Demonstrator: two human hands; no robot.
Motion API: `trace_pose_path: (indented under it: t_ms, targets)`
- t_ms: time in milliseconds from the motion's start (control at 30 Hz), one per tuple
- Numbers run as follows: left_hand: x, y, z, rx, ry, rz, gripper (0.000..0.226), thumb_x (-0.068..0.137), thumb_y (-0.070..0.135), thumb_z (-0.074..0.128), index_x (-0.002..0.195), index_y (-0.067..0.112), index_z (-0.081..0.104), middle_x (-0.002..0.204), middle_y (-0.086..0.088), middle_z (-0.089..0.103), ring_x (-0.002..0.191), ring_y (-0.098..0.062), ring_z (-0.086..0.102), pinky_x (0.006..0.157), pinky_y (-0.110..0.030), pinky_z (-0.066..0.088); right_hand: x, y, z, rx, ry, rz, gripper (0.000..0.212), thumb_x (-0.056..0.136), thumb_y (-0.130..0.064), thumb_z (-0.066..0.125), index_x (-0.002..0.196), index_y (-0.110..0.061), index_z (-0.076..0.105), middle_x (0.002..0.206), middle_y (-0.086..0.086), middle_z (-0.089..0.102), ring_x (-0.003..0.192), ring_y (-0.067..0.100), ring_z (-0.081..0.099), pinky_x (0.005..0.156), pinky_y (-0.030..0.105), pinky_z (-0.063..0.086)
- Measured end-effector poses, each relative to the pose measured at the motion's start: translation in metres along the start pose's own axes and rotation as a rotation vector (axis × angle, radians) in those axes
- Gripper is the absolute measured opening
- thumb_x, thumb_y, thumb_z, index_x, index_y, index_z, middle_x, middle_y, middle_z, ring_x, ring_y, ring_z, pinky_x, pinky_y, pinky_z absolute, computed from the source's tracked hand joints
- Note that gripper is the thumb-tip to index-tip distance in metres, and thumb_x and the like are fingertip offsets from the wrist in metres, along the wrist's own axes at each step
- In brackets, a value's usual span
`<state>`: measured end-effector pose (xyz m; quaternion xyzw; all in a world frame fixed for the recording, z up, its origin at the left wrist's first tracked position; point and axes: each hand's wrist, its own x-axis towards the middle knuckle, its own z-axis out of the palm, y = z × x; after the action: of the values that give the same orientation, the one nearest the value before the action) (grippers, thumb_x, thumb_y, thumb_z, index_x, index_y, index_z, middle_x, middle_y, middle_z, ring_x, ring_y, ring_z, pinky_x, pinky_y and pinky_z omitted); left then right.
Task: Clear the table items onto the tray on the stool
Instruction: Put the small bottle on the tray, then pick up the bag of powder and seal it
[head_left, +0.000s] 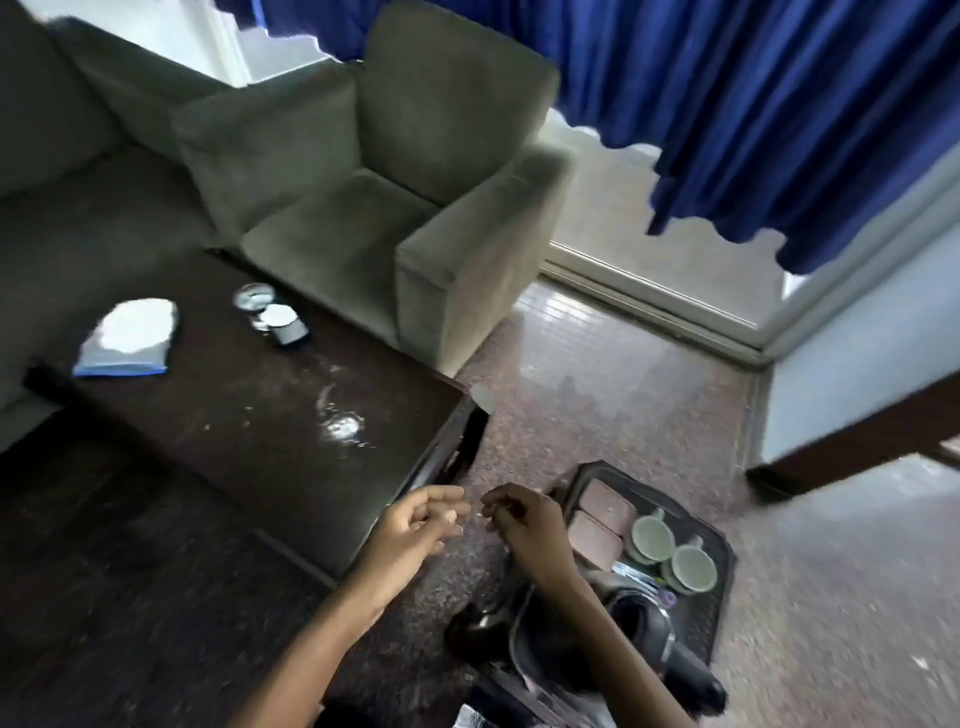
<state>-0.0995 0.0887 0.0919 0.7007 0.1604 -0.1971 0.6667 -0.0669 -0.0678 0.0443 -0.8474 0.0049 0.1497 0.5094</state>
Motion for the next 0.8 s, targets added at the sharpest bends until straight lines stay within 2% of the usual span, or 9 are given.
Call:
trace_pose_path:
  t_ms: [67, 133, 233, 333, 400, 467, 567, 633, 800]
  targets:
    - [-0.014, -0.010, -0.045, -0.035, 0.061, 0.003, 0.018, 0.093, 0.009, 0.051, 0.102, 0.021, 0.061, 0.101, 0.003, 0.069, 0.089, -0.014, 0.064, 0.079, -0.025, 0.048, 0.002, -0.020, 0.039, -0.076, -0.059, -0.011, 0.039, 0.081, 0.000, 0.053, 0.072, -0.037, 0.059, 0.069, -0.007, 0.063, 0.070, 0.017, 0.064, 0.069, 0.029, 0.049]
    - [-0.027, -0.021, -0.092, -0.062, 0.117, 0.004, 0.019, 0.093, 0.008, 0.051, 0.099, 0.022, 0.061, 0.100, 0.002, 0.070, 0.087, -0.015, 0.064, 0.075, -0.022, 0.048, 0.002, -0.038, 0.081, -0.139, -0.115, -0.029, 0.026, 0.081, -0.002, 0.055, 0.077, -0.025, 0.067, 0.063, -0.011, 0.061, 0.061, 0.002, 0.060, 0.065, 0.023, 0.046]
    - [-0.047, -0.037, -0.159, -0.064, 0.186, 0.030, 0.023, 0.093, 0.005, 0.049, 0.097, 0.025, 0.061, 0.097, 0.005, 0.069, 0.082, -0.012, 0.063, 0.068, -0.017, 0.048, 0.001, -0.061, 0.140, -0.173, -0.185, -0.046, 0.019, 0.082, -0.003, 0.058, 0.086, -0.017, 0.070, 0.061, -0.010, 0.061, 0.053, -0.008, 0.056, 0.058, 0.011, 0.041]
    - [-0.067, -0.044, -0.216, -0.083, 0.268, 0.058, 0.024, 0.093, 0.006, 0.048, 0.097, 0.026, 0.061, 0.098, 0.006, 0.068, 0.080, -0.010, 0.063, 0.069, -0.015, 0.048, 0.004, -0.089, 0.186, -0.166, -0.227, -0.053, 0.013, 0.084, -0.002, 0.057, 0.087, -0.005, 0.070, 0.072, 0.003, 0.064, 0.050, -0.009, 0.056, 0.056, 0.006, 0.041]
    - [-0.077, -0.047, -0.247, -0.110, 0.314, 0.074, 0.023, 0.094, 0.008, 0.048, 0.098, 0.026, 0.061, 0.099, 0.006, 0.069, 0.084, -0.011, 0.063, 0.076, -0.021, 0.049, 0.009, -0.112, 0.209, -0.181, -0.257, -0.083, 0.013, 0.084, -0.001, 0.057, 0.086, -0.003, 0.070, 0.073, 0.003, 0.064, 0.049, -0.009, 0.055, 0.056, 0.005, 0.041]
    - [-0.080, -0.048, -0.274, -0.148, 0.356, 0.095, 0.022, 0.094, 0.009, 0.048, 0.099, 0.027, 0.062, 0.100, 0.006, 0.069, 0.088, -0.013, 0.064, 0.079, -0.025, 0.049, 0.018, -0.133, 0.228, -0.212, -0.309, -0.123, 0.014, 0.084, -0.002, 0.057, 0.086, -0.006, 0.071, 0.071, -0.002, 0.064, 0.050, -0.009, 0.055, 0.057, 0.005, 0.041]
    - [-0.076, -0.047, -0.309, -0.192, 0.394, 0.118, 0.023, 0.095, 0.011, 0.047, 0.098, 0.027, 0.062, 0.101, 0.006, 0.069, 0.089, -0.012, 0.064, 0.076, -0.024, 0.049, 0.038, -0.161, 0.254, -0.212, -0.358, -0.154, 0.021, 0.083, -0.001, 0.057, 0.079, -0.016, 0.071, 0.066, -0.012, 0.061, 0.049, -0.008, 0.054, 0.055, 0.008, 0.042]
    - [-0.070, -0.045, -0.332, -0.198, 0.396, 0.122, 0.022, 0.095, 0.011, 0.047, 0.099, 0.026, 0.062, 0.101, 0.006, 0.069, 0.089, -0.012, 0.065, 0.076, -0.023, 0.049, 0.052, -0.175, 0.273, -0.164, -0.358, -0.155, 0.030, 0.084, 0.002, 0.055, 0.073, -0.025, 0.065, 0.065, -0.009, 0.061, 0.047, -0.006, 0.054, 0.051, 0.010, 0.042]
    - [-0.044, -0.040, -0.396, -0.185, 0.399, 0.105, 0.023, 0.095, 0.009, 0.046, 0.098, 0.026, 0.061, 0.100, 0.004, 0.069, 0.087, -0.012, 0.065, 0.074, -0.024, 0.048, 0.090, -0.197, 0.324, -0.066, -0.353, -0.093, 0.018, 0.085, 0.008, 0.052, 0.087, -0.003, 0.067, 0.064, -0.002, 0.060, 0.043, -0.006, 0.054, 0.048, 0.008, 0.043]
